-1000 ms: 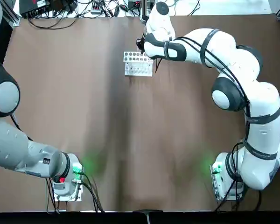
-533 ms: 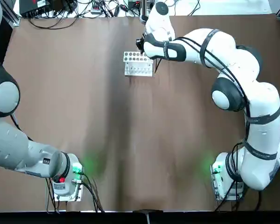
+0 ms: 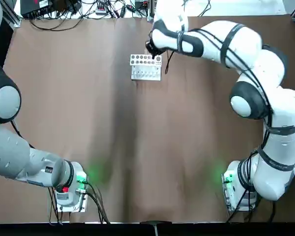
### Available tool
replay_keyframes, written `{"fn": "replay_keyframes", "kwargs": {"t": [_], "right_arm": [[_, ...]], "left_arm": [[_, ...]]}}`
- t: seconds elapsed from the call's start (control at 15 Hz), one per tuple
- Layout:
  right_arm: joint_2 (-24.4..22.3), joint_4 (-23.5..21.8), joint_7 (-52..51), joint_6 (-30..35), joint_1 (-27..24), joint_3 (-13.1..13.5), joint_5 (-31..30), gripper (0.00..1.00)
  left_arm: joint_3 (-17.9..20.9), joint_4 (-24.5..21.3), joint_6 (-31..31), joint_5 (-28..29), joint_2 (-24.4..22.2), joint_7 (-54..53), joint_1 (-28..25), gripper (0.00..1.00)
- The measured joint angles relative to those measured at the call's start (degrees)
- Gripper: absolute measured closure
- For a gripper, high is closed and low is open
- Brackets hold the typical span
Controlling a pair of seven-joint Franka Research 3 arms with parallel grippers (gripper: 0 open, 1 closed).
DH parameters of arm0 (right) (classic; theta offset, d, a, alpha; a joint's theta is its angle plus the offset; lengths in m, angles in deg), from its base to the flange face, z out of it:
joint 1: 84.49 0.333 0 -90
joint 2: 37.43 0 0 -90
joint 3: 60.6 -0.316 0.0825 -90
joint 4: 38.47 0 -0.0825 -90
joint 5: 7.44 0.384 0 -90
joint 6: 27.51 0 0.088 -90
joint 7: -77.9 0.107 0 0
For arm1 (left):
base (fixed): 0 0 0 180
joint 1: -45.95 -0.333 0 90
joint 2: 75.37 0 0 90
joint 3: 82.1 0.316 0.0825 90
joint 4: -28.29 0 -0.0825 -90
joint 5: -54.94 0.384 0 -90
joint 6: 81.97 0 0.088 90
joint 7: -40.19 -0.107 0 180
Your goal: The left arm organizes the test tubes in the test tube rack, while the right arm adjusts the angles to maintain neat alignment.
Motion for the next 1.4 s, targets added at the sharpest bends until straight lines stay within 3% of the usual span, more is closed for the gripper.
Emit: {"fn": "replay_keyframes", "kwargs": {"t": [0.27, 0.8, 1.0, 1.13, 1.4], "right_arm": [[-5.15, 0.08, -1.24, 9.24, -4.2, 0.53, -0.01, 0.99], [-17.28, 0.32, -22.79, 31.31, -20.86, 1.32, -0.8, 0.9], [-20.2, 0.32, -32.12, 36.8, -25.49, 1.41, -4.97, 0.81], [-21.52, 0.27, -35.55, 39.65, -27.08, 1.43, -8.94, 0.64], [-24.07, -1.17, -37.31, 40.4, -30.47, 1.42, -10.86, 0.59]], "left_arm": [[0.0, 0.0, 0.0, 0.0, 0.0, 0.0, -0.01, 0.0], [0.0, -0.01, 0.02, 0.0, 0.0, 0.0, -0.04, 0.0], [0.0, -0.01, 0.03, 0.0, 0.0, 0.01, -0.04, 0.0], [0.03, -0.01, 0.03, 0.0, 0.0, 0.01, -0.05, 0.0], [0.05, -0.01, 0.3, 0.0, 0.0, 0.02, -0.07, 0.0]]}}
